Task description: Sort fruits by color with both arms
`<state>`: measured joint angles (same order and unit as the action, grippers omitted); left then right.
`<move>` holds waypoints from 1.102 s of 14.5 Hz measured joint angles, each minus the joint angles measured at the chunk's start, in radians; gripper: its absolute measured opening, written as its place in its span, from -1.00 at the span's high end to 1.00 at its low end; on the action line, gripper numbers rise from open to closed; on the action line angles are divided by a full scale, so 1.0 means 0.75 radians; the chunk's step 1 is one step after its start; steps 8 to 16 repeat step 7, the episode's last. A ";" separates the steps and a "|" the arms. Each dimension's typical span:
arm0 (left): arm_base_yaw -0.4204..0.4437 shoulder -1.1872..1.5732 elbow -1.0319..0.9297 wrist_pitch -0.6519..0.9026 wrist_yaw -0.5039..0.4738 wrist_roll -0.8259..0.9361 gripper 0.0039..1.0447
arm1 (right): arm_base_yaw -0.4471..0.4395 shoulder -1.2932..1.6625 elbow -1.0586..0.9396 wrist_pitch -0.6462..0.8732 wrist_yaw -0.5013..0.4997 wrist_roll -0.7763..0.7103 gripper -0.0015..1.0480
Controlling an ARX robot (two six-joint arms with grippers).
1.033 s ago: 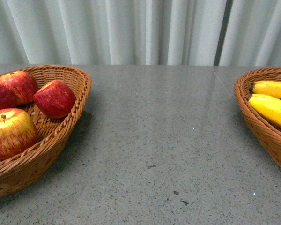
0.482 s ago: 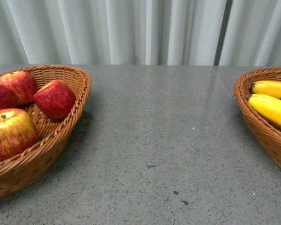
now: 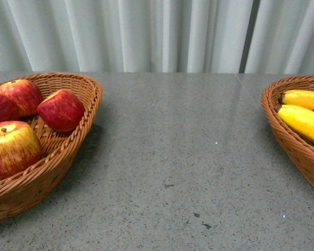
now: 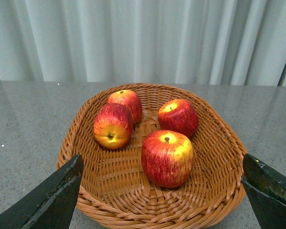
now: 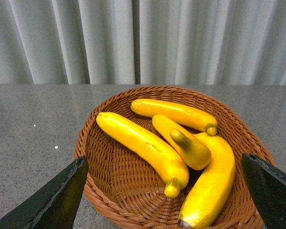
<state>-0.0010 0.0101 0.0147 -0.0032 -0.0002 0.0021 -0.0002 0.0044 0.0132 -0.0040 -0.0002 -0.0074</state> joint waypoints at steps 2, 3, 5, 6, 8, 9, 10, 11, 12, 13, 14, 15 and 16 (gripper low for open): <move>0.000 0.000 0.000 0.000 0.000 0.000 -0.88 | 0.000 0.000 0.000 0.000 0.000 0.000 -0.87; 0.000 0.000 0.000 0.000 0.000 0.000 -0.88 | 0.000 0.000 0.000 0.000 0.001 0.000 -0.87; 0.000 0.000 0.000 0.000 0.000 0.000 -0.88 | 0.000 0.000 0.000 0.000 0.001 0.000 -0.87; 0.000 0.000 0.000 0.000 0.000 0.000 -0.88 | 0.000 0.000 0.000 0.000 0.001 0.000 -0.87; 0.000 0.000 0.000 0.000 0.000 0.000 -0.88 | 0.000 0.000 0.000 0.000 0.000 0.000 -0.87; 0.000 0.000 0.000 0.000 0.000 0.000 -0.88 | 0.000 0.000 0.000 0.000 0.000 0.000 -0.87; 0.000 0.000 0.000 0.000 0.000 0.000 -0.88 | 0.000 0.000 0.000 0.000 0.000 0.000 -0.87; 0.000 0.000 0.000 0.000 0.000 0.000 -0.88 | 0.000 0.000 0.000 0.000 0.000 0.000 -0.87; 0.000 0.000 0.000 0.000 0.000 0.000 -0.88 | 0.000 0.000 0.000 0.000 0.000 0.000 -0.87; 0.000 0.000 0.000 0.000 0.000 0.000 -0.88 | 0.000 0.000 0.000 0.000 0.000 0.000 -0.87; 0.000 0.000 0.000 0.000 0.000 0.000 -0.88 | 0.000 0.000 0.000 0.000 0.000 0.000 -0.87; 0.000 0.000 0.000 0.000 0.000 0.000 -0.88 | 0.000 0.000 0.000 0.000 0.000 0.000 -0.87; 0.000 0.000 0.000 0.000 0.000 0.000 -0.88 | 0.000 0.000 0.000 0.000 0.000 0.000 -0.87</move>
